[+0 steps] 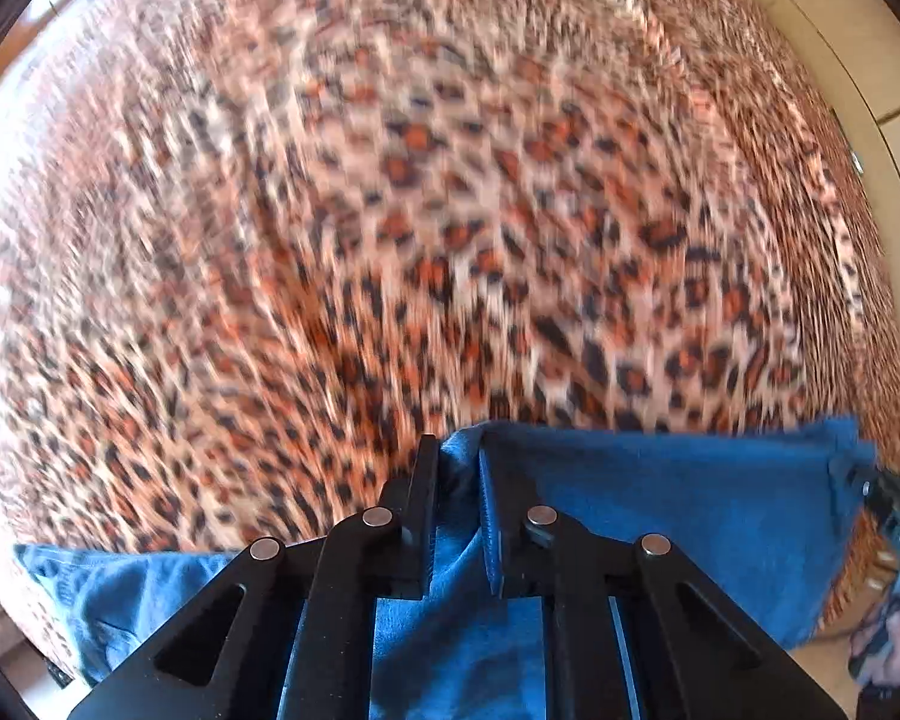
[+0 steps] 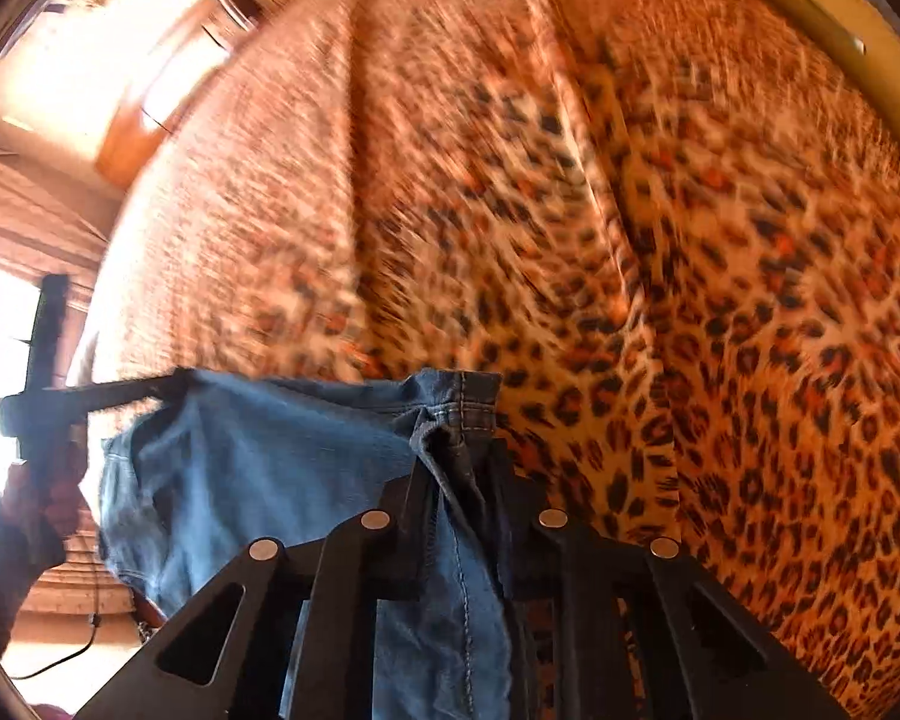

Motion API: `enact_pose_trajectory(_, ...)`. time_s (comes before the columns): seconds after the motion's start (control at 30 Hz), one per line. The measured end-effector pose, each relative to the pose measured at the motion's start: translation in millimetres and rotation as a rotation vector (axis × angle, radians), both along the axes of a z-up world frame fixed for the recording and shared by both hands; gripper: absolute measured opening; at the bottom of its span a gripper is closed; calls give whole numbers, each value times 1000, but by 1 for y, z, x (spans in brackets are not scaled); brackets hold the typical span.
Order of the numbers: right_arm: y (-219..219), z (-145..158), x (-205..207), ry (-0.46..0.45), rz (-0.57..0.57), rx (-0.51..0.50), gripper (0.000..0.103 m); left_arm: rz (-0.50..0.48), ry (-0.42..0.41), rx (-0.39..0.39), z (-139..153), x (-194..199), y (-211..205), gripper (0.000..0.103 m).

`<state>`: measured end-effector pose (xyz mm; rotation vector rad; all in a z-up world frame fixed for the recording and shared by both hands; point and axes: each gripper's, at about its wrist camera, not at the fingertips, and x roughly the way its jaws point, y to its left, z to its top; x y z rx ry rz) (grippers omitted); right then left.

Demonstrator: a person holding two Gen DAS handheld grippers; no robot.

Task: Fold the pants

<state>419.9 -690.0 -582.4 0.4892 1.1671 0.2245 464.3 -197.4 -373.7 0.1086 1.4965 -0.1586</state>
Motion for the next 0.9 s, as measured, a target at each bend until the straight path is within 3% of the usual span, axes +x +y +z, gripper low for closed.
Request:
enact_pose_trajectory(0.1, 1, -2, -1, 0, -10, -6, 25, 51, 42, -64, -3, 7, 2, 15)
enact_pose_trajectory(0.17, -5, -2, -6, -1, -34, 47, 30, 157, 84, -174, 10, 12, 32, 19)
enact_pose_trajectory(0.2, -15, -1, -16, -5, -69, 77, 41, 204, 90, -203, 14, 14, 45, 24)
enact_pose_trajectory(0.23, -24, -1, -18, -5, -89, 101, 46, 273, 90, -231, 20, 15, 66, 37)
enact_pose_trajectory(0.27, -32, -2, -28, -1, -114, 136, 53, 303, 85, -241, 25, 16, 80, 42)
enact_pose_trajectory(0.37, -50, -9, -61, 25, -173, 224, 55, 355, 36, -234, 44, -2, 129, 44)
enact_pose_trajectory(0.47, -49, -14, -94, 53, -202, 227, 58, 405, -15, -149, 58, -37, 180, 44)
enact_pose_trajectory(0.57, -40, -8, -117, 31, -213, 203, 58, 575, -6, -124, 58, -77, 249, 47)
enact_pose_trajectory(0.67, -22, 7, -108, -9, -168, 189, 58, 742, 72, -201, 41, -110, 312, 48)
enact_pose_trajectory(0.77, 18, 29, -82, -41, -55, 176, 64, 848, 89, -243, 24, -133, 352, 49)
enact_pose_trajectory(0.9, 102, 46, -33, -25, 122, 211, 68, 877, 166, -423, -6, -148, 369, 55)
